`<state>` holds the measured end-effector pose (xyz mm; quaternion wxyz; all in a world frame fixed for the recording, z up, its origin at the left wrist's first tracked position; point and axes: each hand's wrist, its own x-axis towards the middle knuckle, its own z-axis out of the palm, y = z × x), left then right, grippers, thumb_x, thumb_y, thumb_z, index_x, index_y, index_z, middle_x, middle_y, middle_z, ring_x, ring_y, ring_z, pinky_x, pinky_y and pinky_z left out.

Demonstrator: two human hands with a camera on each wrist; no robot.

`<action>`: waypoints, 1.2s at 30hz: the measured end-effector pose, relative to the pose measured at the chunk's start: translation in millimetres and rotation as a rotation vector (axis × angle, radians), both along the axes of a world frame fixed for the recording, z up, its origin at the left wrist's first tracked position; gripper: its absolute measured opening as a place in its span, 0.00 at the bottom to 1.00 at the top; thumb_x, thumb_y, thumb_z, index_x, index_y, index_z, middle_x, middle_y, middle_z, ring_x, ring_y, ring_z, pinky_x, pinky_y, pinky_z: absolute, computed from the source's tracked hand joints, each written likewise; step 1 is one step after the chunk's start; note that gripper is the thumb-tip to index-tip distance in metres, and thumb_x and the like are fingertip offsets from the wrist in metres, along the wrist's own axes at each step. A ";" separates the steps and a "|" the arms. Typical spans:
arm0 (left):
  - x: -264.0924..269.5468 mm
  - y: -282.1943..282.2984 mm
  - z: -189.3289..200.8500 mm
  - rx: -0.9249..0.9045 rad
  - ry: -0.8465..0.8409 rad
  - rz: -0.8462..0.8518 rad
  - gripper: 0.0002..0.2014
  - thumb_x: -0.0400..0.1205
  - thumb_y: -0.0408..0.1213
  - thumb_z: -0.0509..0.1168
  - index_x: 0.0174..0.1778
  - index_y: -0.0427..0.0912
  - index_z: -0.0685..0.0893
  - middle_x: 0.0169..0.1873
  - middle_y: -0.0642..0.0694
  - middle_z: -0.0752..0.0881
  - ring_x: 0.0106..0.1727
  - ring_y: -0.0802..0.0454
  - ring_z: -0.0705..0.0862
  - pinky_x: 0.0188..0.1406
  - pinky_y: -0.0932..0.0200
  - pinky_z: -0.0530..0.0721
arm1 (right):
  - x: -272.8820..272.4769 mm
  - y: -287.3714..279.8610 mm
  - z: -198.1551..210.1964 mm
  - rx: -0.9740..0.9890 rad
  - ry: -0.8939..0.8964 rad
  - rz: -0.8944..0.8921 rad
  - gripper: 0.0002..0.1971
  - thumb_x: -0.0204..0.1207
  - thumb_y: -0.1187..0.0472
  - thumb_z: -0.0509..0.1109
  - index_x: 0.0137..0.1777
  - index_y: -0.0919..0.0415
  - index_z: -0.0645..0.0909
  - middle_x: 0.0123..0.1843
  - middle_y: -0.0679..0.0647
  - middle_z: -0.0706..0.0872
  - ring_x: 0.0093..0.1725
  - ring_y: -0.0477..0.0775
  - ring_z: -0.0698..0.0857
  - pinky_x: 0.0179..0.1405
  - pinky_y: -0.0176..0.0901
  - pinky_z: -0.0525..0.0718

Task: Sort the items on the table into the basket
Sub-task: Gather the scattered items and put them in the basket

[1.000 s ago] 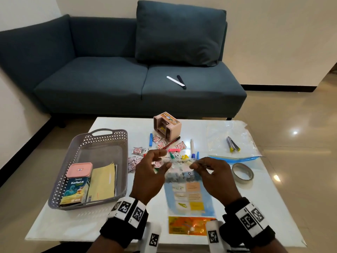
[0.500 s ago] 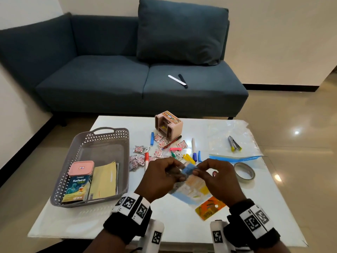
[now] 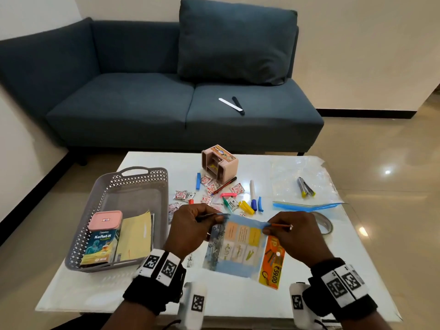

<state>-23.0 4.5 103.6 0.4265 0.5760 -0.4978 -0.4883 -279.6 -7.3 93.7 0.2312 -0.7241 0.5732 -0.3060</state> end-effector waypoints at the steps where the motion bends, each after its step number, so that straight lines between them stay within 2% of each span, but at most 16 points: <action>1: -0.6 1.6 0.2 0.023 0.013 -0.016 0.03 0.76 0.30 0.75 0.41 0.33 0.89 0.35 0.39 0.92 0.36 0.43 0.91 0.34 0.43 0.91 | 0.9 -1.0 -4.0 0.007 -0.014 -0.017 0.10 0.65 0.61 0.83 0.32 0.44 0.88 0.25 0.36 0.85 0.33 0.39 0.85 0.30 0.26 0.76; 4: 1.3 5.9 0.7 0.117 0.070 -0.124 0.07 0.74 0.24 0.75 0.46 0.31 0.87 0.41 0.34 0.92 0.40 0.37 0.91 0.35 0.46 0.91 | -5.8 -4.7 -13.9 0.017 -0.082 -0.106 0.11 0.68 0.63 0.80 0.32 0.45 0.87 0.26 0.37 0.86 0.34 0.38 0.85 0.32 0.27 0.78; 6: 4.4 8.6 -2.6 0.170 0.055 -0.186 0.06 0.75 0.20 0.73 0.46 0.31 0.86 0.39 0.33 0.91 0.35 0.39 0.90 0.33 0.50 0.90 | -14.9 -6.8 -20.0 0.123 -0.083 -0.089 0.10 0.70 0.61 0.79 0.33 0.46 0.87 0.28 0.41 0.88 0.32 0.39 0.85 0.33 0.30 0.81; 8: 6.4 10.2 -8.2 0.204 0.049 -0.190 0.07 0.76 0.17 0.70 0.39 0.32 0.85 0.35 0.32 0.89 0.28 0.43 0.86 0.29 0.52 0.88 | -20.7 -6.6 -28.8 0.285 -0.088 -0.001 0.07 0.71 0.57 0.79 0.33 0.47 0.88 0.29 0.44 0.88 0.32 0.40 0.85 0.36 0.41 0.84; 11: 7.1 10.1 -18.5 0.257 0.023 -0.150 0.05 0.76 0.17 0.70 0.37 0.29 0.85 0.34 0.31 0.89 0.22 0.47 0.82 0.23 0.57 0.85 | -22.4 -6.5 -42.1 0.378 -0.033 0.127 0.03 0.67 0.46 0.76 0.35 0.40 0.88 0.32 0.45 0.86 0.40 0.49 0.82 0.47 0.50 0.78; 12: 6.1 9.0 -23.1 0.285 0.022 -0.144 0.04 0.76 0.17 0.70 0.38 0.28 0.85 0.33 0.33 0.88 0.21 0.49 0.82 0.22 0.58 0.84 | -22.2 -6.8 -45.8 0.421 -0.035 0.134 0.03 0.68 0.47 0.77 0.34 0.39 0.88 0.32 0.47 0.86 0.39 0.48 0.82 0.49 0.50 0.78; 14: 2.2 6.0 -34.3 0.355 0.030 -0.123 0.06 0.76 0.18 0.70 0.40 0.31 0.87 0.31 0.38 0.88 0.21 0.50 0.83 0.23 0.58 0.84 | -21.5 -8.6 -60.2 0.496 -0.046 0.072 0.08 0.70 0.54 0.79 0.32 0.43 0.87 0.31 0.47 0.85 0.36 0.45 0.82 0.44 0.48 0.81; 16: -2.7 2.8 -44.7 0.416 -0.005 -0.058 0.07 0.75 0.18 0.71 0.40 0.33 0.89 0.30 0.38 0.89 0.23 0.48 0.85 0.26 0.56 0.87 | -14.2 -7.2 -72.6 0.415 0.101 -0.093 0.07 0.67 0.50 0.81 0.37 0.44 0.84 0.36 0.44 0.85 0.40 0.45 0.83 0.45 0.47 0.81; 18: -8.6 -0.5 -55.0 0.464 -0.032 0.039 0.09 0.72 0.16 0.71 0.38 0.34 0.90 0.30 0.36 0.89 0.24 0.45 0.86 0.29 0.54 0.89 | -3.1 -1.2 -81.8 0.196 0.256 -0.274 0.16 0.62 0.45 0.81 0.45 0.47 0.81 0.45 0.44 0.82 0.48 0.49 0.81 0.46 0.45 0.77; 20: -16.5 0.0 -63.8 0.505 -0.013 0.099 0.08 0.70 0.16 0.72 0.36 0.33 0.90 0.29 0.36 0.89 0.24 0.43 0.86 0.28 0.55 0.88 | 19.5 9.7 -84.9 -0.009 0.252 -0.191 0.16 0.63 0.43 0.78 0.44 0.50 0.80 0.42 0.46 0.79 0.45 0.51 0.79 0.42 0.44 0.74; 21: -21.0 1.1 -67.4 0.520 0.005 0.112 0.07 0.69 0.17 0.74 0.35 0.32 0.90 0.28 0.35 0.89 0.24 0.43 0.86 0.28 0.56 0.87 | 34.3 17.0 -83.0 -0.030 0.252 -0.121 0.16 0.65 0.41 0.75 0.43 0.50 0.79 0.39 0.44 0.77 0.42 0.50 0.78 0.40 0.43 0.74; 24: -32.6 3.1 -73.3 0.539 0.058 0.132 0.07 0.67 0.26 0.82 0.35 0.30 0.90 0.32 0.31 0.90 0.26 0.43 0.87 0.32 0.50 0.89 | 69.4 33.3 -78.8 0.117 0.241 -0.066 0.23 0.66 0.30 0.67 0.48 0.48 0.74 0.37 0.41 0.80 0.41 0.46 0.82 0.37 0.38 0.72; 26: -35.7 4.4 -75.2 0.531 0.115 0.156 0.11 0.67 0.31 0.82 0.37 0.28 0.90 0.33 0.30 0.90 0.25 0.45 0.85 0.32 0.51 0.88 | 78.0 34.2 -78.4 0.264 0.204 -0.088 0.26 0.64 0.31 0.69 0.53 0.48 0.70 0.42 0.45 0.84 0.47 0.48 0.84 0.39 0.39 0.75; 29: -35.0 6.6 -75.0 0.531 0.152 0.168 0.11 0.68 0.33 0.82 0.38 0.30 0.89 0.30 0.34 0.89 0.24 0.46 0.84 0.28 0.56 0.86 | 83.5 32.2 -73.6 0.382 0.144 -0.104 0.29 0.62 0.35 0.72 0.57 0.47 0.68 0.47 0.46 0.85 0.49 0.49 0.86 0.41 0.41 0.80; 33: -35.3 7.4 -63.7 0.524 0.199 0.124 0.10 0.68 0.32 0.81 0.39 0.32 0.89 0.30 0.34 0.89 0.24 0.47 0.85 0.30 0.53 0.87 | 85.3 33.6 -66.7 0.342 0.105 -0.160 0.26 0.62 0.38 0.75 0.56 0.47 0.72 0.46 0.44 0.85 0.48 0.46 0.84 0.40 0.36 0.77; 36: -35.0 4.7 -48.3 0.411 0.029 0.042 0.09 0.68 0.32 0.82 0.38 0.33 0.90 0.31 0.33 0.90 0.28 0.43 0.88 0.32 0.49 0.90 | 83.1 36.4 -60.7 0.232 -0.015 -0.167 0.19 0.65 0.48 0.77 0.52 0.49 0.74 0.42 0.44 0.83 0.43 0.41 0.81 0.36 0.32 0.75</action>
